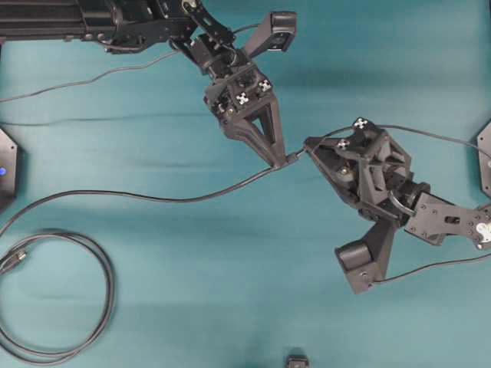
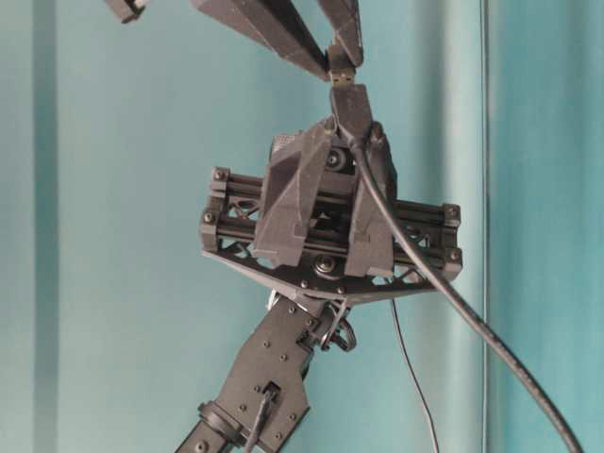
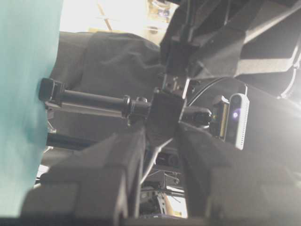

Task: Insert the USB using both arms.
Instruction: 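Align the male plug with the female socket and push together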

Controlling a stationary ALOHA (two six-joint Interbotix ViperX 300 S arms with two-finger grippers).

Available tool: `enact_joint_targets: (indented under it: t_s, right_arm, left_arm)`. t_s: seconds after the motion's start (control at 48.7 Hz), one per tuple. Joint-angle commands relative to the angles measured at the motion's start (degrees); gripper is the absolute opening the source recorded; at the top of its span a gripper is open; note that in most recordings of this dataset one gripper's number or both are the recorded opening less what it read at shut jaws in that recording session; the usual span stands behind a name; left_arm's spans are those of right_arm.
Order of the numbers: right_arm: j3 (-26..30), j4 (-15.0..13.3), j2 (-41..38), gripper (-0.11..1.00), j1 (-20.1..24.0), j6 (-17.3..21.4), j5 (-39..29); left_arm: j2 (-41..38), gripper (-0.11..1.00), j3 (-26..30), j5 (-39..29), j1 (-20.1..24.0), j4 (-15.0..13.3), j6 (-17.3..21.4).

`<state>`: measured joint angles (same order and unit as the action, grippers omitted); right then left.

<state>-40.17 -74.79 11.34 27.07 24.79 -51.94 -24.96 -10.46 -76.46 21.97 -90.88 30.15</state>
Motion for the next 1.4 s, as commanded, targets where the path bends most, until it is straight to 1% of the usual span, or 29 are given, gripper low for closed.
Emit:
enact_joint_targets:
  t_s: [0.0, 0.287, 0.8, 1.026, 1.108, 1.375]
  right_arm:
    - [1.3, -0.4, 0.4, 0.2, 0.2, 0.5, 0.1]
    - [1.3, -0.5, 0.4, 0.2, 0.2, 0.5, -0.3]
    - [0.9, -0.5, 0.5, 0.2, 1.1, 0.4, -0.3]
    - [0.5, -2.0, 0.5, 0.2, 1.1, 0.5, -0.2]
    - [0.4, -2.1, 0.4, 0.2, 1.1, 0.5, -0.3]
    - [0.8, -2.1, 0.4, 0.2, 1.1, 0.8, -0.4]
  left_arm:
    - [1.4, 0.21, 1.3, 0.8, 0.7, -0.2, -0.3]
    - [1.5, 0.21, 1.3, 2.5, 1.5, -0.2, -0.3]
    - [1.5, 0.21, 1.8, -0.5, 2.5, -0.2, -0.4]
    - [1.1, 0.21, 2.8, -0.4, 2.2, -0.2, -0.5]
    - [0.8, 0.21, 3.4, -0.4, 1.8, -0.2, -0.5]
    - [-0.4, 0.21, 5.1, 2.2, 1.7, -0.2, -0.1]
